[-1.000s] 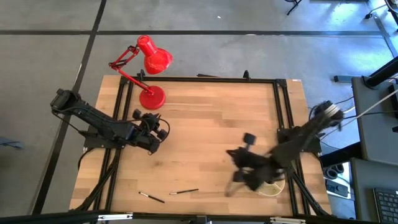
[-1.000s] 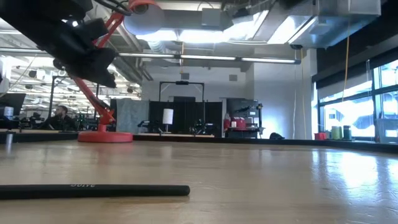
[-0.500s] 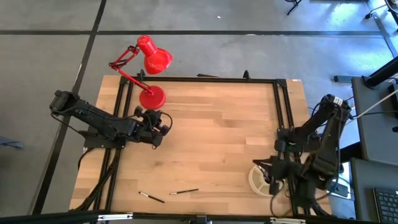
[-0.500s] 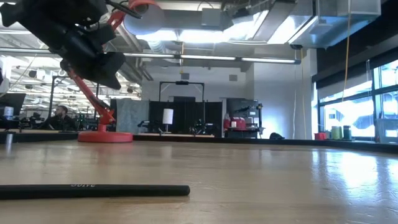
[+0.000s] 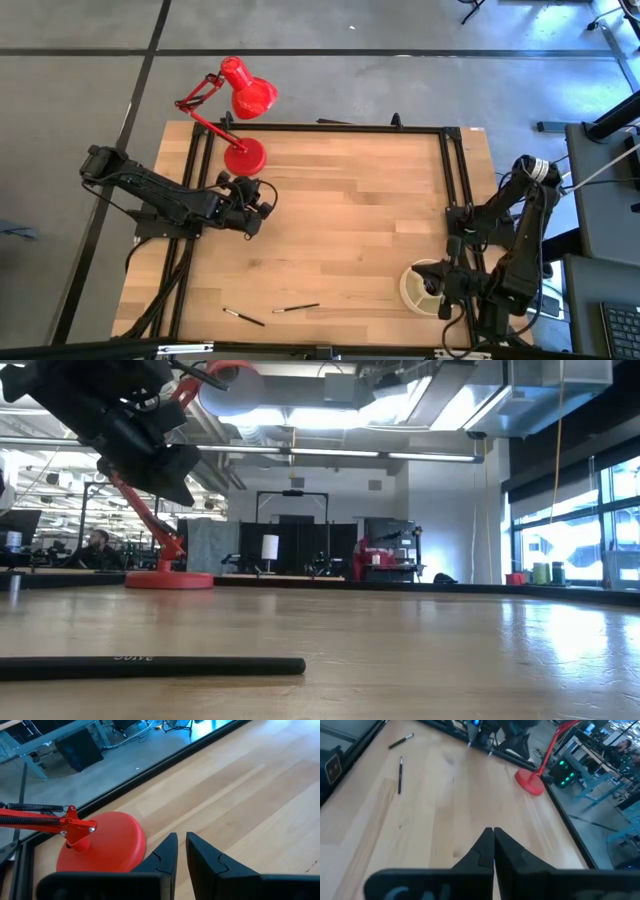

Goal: Sort items
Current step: Put the eyeshadow brush into the brush organizer

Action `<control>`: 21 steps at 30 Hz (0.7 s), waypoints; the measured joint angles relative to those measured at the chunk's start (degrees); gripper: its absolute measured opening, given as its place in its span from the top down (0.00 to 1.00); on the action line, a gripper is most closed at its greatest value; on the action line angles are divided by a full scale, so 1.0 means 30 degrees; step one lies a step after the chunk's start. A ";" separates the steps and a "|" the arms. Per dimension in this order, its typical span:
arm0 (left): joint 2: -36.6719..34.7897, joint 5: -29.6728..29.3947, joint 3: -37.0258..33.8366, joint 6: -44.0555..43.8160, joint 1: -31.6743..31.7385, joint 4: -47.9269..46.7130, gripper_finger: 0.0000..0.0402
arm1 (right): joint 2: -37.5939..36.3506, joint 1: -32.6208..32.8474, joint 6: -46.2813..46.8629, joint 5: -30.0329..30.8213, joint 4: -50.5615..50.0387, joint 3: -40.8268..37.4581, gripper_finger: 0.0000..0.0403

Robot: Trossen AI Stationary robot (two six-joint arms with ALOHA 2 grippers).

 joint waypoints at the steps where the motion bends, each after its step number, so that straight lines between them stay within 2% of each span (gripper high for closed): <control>1: -0.0002 -0.0009 0.0000 0.0014 0.0000 0.0000 0.92 | 0.0013 0.0017 -0.0003 -0.0060 0.0116 -0.0126 1.00; 5: 0.0000 -0.0020 0.0000 0.0014 0.0000 0.0007 0.92 | 0.0007 0.0018 0.0023 -0.0284 0.0211 -0.0186 0.96; 15: 0.0000 0.0019 0.0000 -0.0078 0.0000 0.0419 0.90 | -0.0023 0.0018 0.0908 -0.1643 0.0000 -0.0041 0.72; 21: 0.0000 0.0985 0.0000 0.1821 0.0000 0.2027 0.89 | -0.0929 -0.0037 0.0964 -0.0678 -0.0077 -0.0041 0.73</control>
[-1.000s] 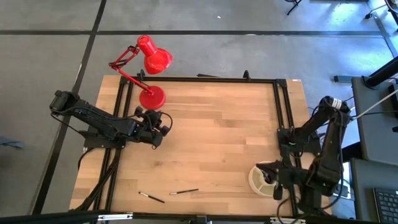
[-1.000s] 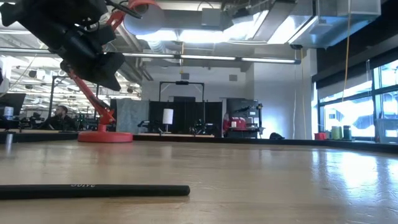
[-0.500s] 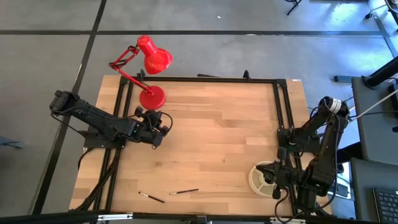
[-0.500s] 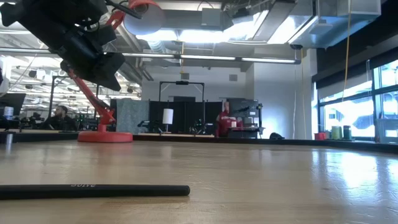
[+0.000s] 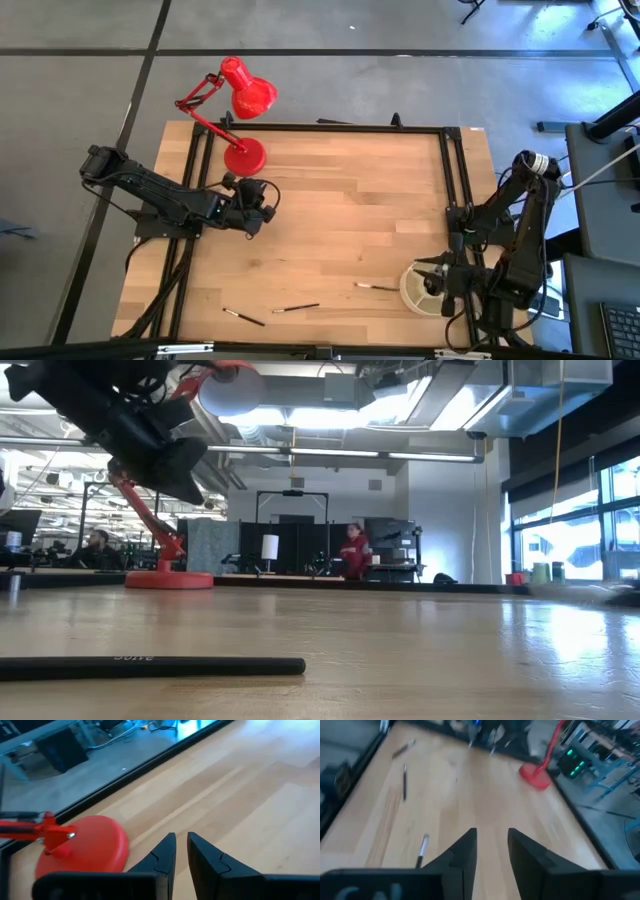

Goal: Sort items
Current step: Put the eyeshadow brush into the brush organizer

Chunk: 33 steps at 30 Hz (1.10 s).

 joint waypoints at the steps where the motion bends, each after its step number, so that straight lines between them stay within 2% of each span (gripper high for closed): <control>1: -0.0002 0.0167 0.0000 0.0506 0.0002 0.0410 0.89 | -0.0288 -0.0134 0.0014 0.0511 0.0048 0.0000 0.73; 3: 0.0000 0.0812 0.0000 0.1904 0.0029 0.1392 0.89 | -0.0895 -0.0723 0.0419 0.1969 0.0123 0.0009 0.75; 5: -0.0007 0.2069 0.0000 0.4025 0.0035 0.2809 0.89 | -0.1611 -0.1805 0.0915 0.2437 0.0284 0.0022 0.77; 7: -0.0006 0.4547 0.0000 0.6729 0.0138 0.4645 0.89 | -0.2230 -0.3653 0.1077 0.1047 0.0727 0.0022 0.79; 10: -0.0006 1.0379 0.0000 0.9501 0.0471 0.7574 0.88 | -0.2568 -0.6775 0.0972 -0.2566 0.1545 0.0022 0.80; 13: 0.0488 1.4788 0.0042 1.0110 0.0409 0.9792 0.85 | -0.2313 -0.9353 0.0906 -0.5429 0.2147 0.0022 0.80; 16: 0.1679 1.7019 0.0500 0.9440 -0.0613 0.9749 0.81 | -0.1666 -1.0987 0.0235 -0.7206 0.3060 0.0022 0.80; 21: 0.4547 1.7350 0.2154 0.8056 -0.3554 0.9652 0.75 | -0.0126 -1.1806 -0.2828 -1.0564 0.6285 0.0022 0.80; 25: 0.6867 1.5182 0.4043 0.7749 -0.5843 0.9642 0.72 | 0.2165 -1.1510 -0.5438 -1.4400 0.9695 0.0022 0.79; 30: 0.8726 1.3541 0.5636 0.7088 -0.7821 0.9156 0.71 | 0.5942 -1.0806 -0.6014 -1.8390 1.4610 0.0029 0.79; 33: 0.9411 1.2366 0.6112 0.5642 -0.8809 0.8675 0.72 | 0.8201 -1.0427 -0.5695 -1.9041 1.6277 0.0384 0.79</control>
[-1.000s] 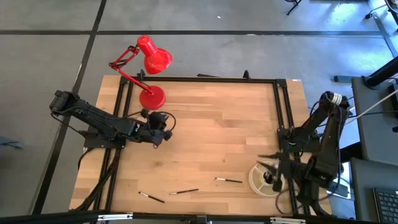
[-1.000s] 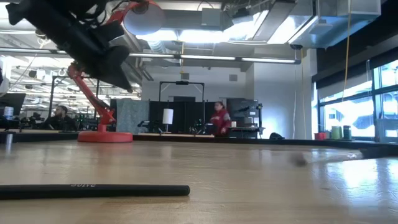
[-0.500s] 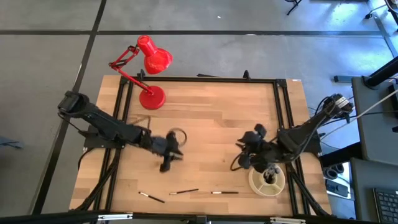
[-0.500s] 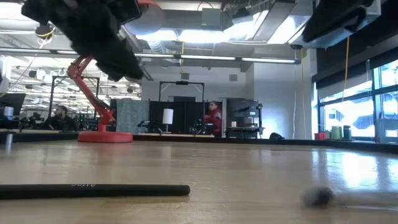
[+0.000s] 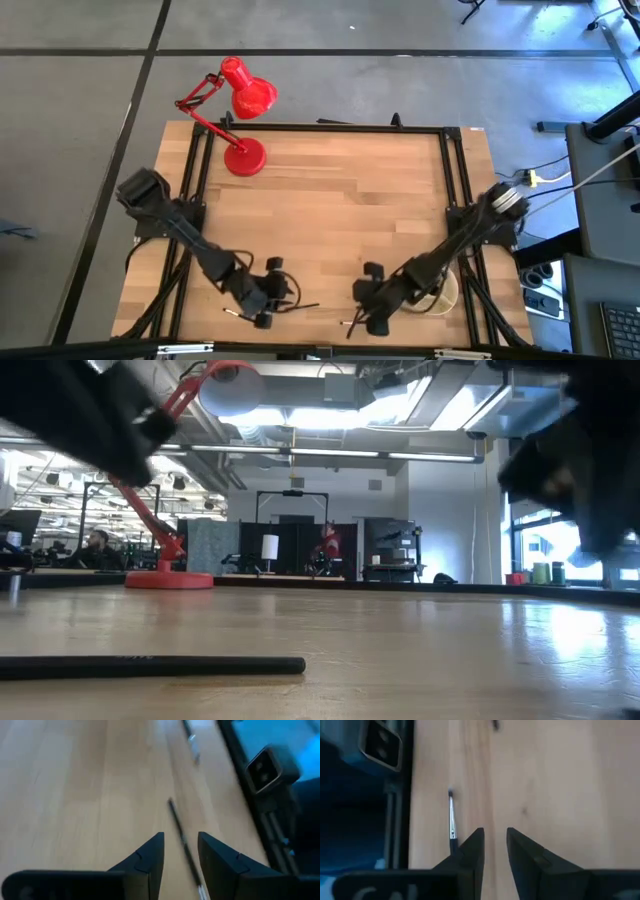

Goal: Sort items
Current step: Put the eyeshadow brush into the brush organizer

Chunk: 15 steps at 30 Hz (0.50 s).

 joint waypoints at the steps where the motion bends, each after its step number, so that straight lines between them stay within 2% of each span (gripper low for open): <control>1: 0.0139 -0.0517 0.0026 -0.0724 -0.0332 -0.0334 0.72 | 0.0691 0.0115 0.0073 -0.0046 -0.0028 0.0399 0.79; 5: 0.0447 -0.2074 0.0067 -0.3286 -0.1593 -0.0950 0.73 | 0.2798 0.0531 -0.0467 -0.0442 -0.0530 0.2746 0.78; 9: 0.0454 -0.3623 0.0074 -0.4895 -0.2753 -0.1529 0.73 | 0.4427 0.0925 -0.1844 -0.0911 -0.1714 0.5466 0.69; 13: 0.0454 -0.5529 0.0074 -0.5278 -0.3558 -0.1595 0.73 | 0.5750 0.1054 -0.1964 0.1265 -0.4988 0.8029 0.58; 15: 0.0454 -0.6535 0.0074 -0.5530 -0.3801 -0.1611 0.73 | 0.6359 0.1040 -0.2064 0.1685 -0.5728 0.8842 0.55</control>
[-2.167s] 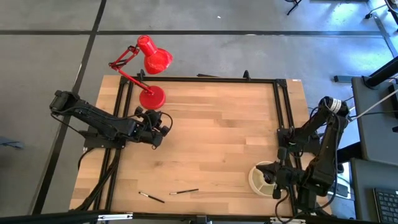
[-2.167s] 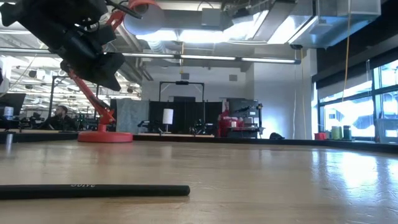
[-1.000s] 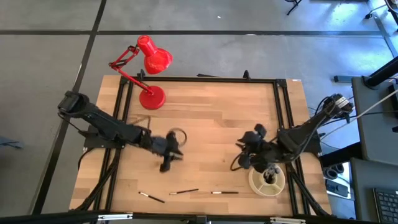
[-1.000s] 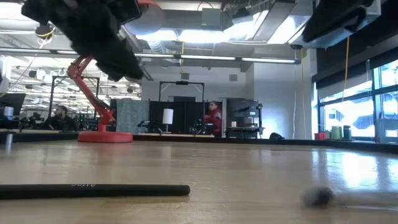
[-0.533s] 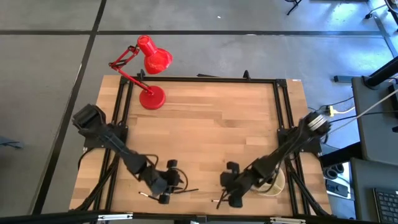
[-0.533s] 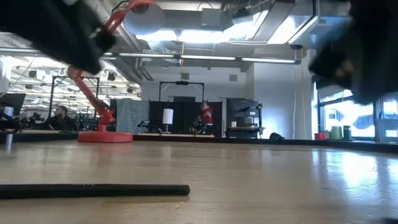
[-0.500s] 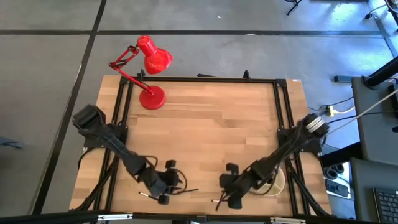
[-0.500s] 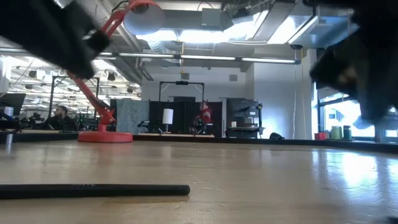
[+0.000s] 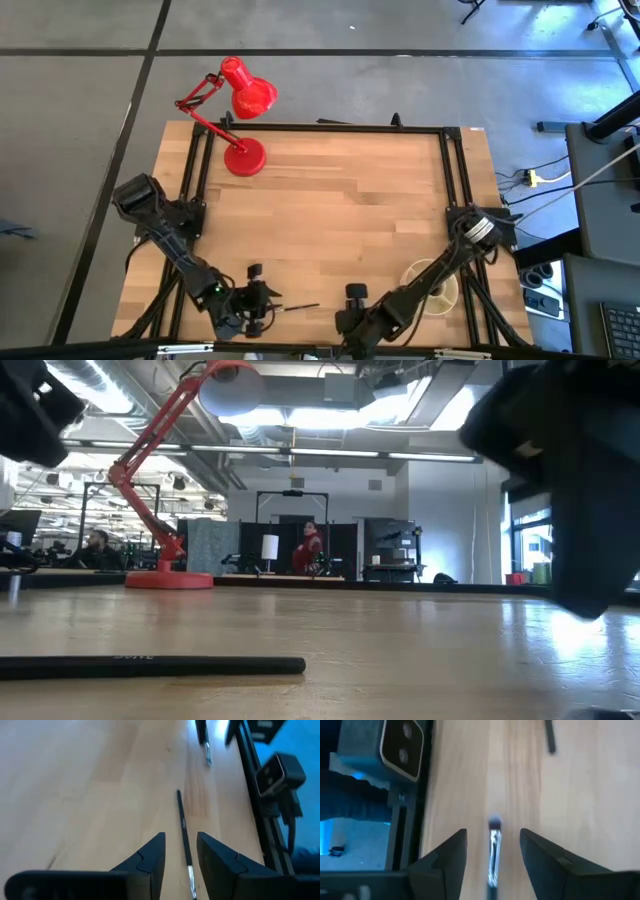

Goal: Sort items
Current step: Put the eyeshadow brush into the brush organizer

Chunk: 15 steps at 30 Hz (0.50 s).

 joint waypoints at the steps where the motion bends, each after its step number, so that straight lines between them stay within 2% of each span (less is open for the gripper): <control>1: 0.0000 -0.0552 0.0000 -0.0146 -0.0096 0.0001 0.73 | 0.0303 -0.0006 -0.0098 -0.0008 0.0030 0.0333 0.54; 7: 0.0000 -0.2101 0.0000 -0.1405 -0.0577 0.0008 0.73 | 0.2228 -0.0007 -0.1082 -0.0815 -0.0364 0.2031 0.59; 15: 0.0000 -0.3396 0.0000 -0.2080 -0.1123 -0.0013 0.73 | 0.2674 0.0000 0.0677 -0.0136 -0.2829 0.2745 0.74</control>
